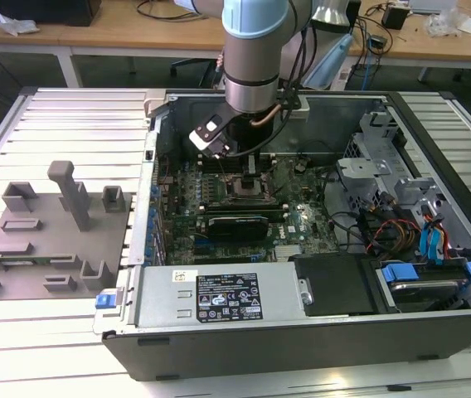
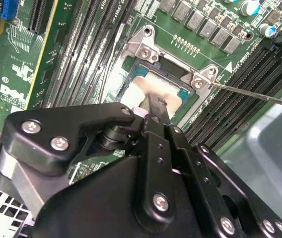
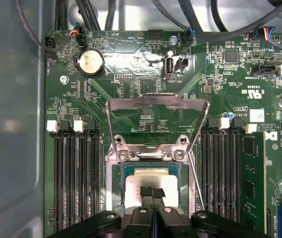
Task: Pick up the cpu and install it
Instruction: 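Place the cpu into insertion slot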
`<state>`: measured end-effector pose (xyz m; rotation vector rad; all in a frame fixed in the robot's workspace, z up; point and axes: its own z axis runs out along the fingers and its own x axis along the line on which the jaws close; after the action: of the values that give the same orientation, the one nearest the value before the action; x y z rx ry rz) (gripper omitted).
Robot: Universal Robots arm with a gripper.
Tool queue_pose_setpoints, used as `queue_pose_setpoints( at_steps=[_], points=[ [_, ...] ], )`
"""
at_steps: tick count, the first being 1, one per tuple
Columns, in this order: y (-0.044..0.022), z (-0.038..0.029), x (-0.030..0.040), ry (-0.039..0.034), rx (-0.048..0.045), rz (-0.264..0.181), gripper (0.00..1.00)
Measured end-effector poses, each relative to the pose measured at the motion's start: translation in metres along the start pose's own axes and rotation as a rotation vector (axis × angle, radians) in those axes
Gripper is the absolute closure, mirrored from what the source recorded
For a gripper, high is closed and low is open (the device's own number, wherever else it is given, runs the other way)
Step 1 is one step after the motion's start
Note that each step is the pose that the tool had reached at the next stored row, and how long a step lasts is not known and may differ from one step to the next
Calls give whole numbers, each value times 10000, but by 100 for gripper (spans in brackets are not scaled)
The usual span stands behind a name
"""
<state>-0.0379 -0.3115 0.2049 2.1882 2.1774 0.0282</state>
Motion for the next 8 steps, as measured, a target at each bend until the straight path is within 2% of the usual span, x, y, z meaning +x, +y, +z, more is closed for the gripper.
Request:
queue_pose_setpoints(
  at_steps=[8],
  points=[
    [-4, 38, -2, -7, 5, 0, 89]
  ],
)
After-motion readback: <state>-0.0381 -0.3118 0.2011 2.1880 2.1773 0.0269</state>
